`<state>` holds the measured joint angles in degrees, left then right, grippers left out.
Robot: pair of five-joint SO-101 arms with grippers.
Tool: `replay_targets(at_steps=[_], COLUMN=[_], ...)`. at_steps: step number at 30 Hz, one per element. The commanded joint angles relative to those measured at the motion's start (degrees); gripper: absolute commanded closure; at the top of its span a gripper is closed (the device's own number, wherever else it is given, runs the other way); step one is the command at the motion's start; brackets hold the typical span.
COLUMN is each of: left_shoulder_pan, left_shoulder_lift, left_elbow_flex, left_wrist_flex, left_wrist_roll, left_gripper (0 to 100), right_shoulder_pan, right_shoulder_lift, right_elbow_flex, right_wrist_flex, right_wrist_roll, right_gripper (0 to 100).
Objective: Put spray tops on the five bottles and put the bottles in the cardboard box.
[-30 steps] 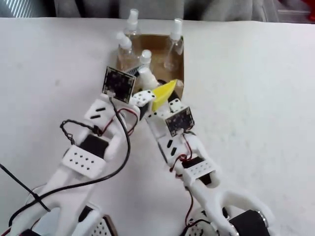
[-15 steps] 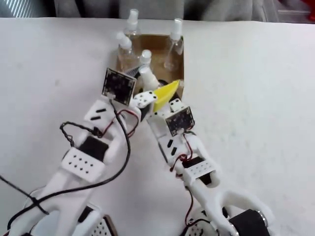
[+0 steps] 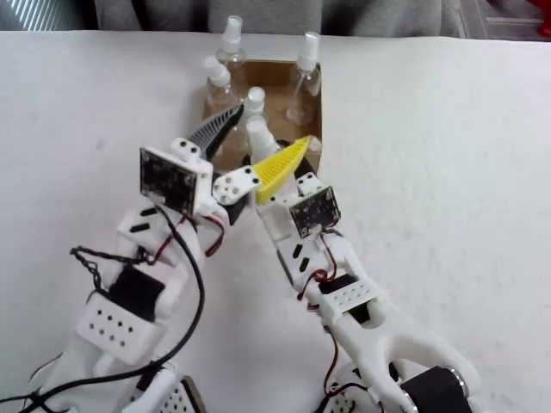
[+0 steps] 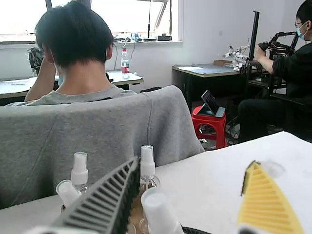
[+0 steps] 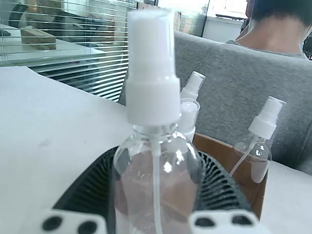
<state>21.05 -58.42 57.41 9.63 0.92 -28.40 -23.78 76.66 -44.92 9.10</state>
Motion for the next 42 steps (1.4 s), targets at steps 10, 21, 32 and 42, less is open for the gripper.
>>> replay_targets(at_steps=[10,21,32,42], left_shoulder_pan=[-4.3,-12.8,-21.4,-25.4], left_shoulder_lift=[-17.4,-18.4,-18.5,-18.5], left_elbow_flex=[-0.7,-0.7,9.1,26.8], left_wrist_flex=[12.0,16.7,19.0,5.3], left_wrist_roll=[0.2,3.7,3.9,3.9], left_gripper=[67,85,96,98], right_shoulder_pan=[1.2,7.1,9.3,9.4], right_shoulder_lift=[-0.7,-0.2,0.0,0.4], right_elbow_flex=[-1.8,-4.7,-9.7,-17.1], right_wrist_flex=[1.1,1.1,3.3,11.9], right_wrist_roll=[-0.4,-1.0,-7.7,-8.1], right_gripper=[98.1,98.1,98.1,98.1])
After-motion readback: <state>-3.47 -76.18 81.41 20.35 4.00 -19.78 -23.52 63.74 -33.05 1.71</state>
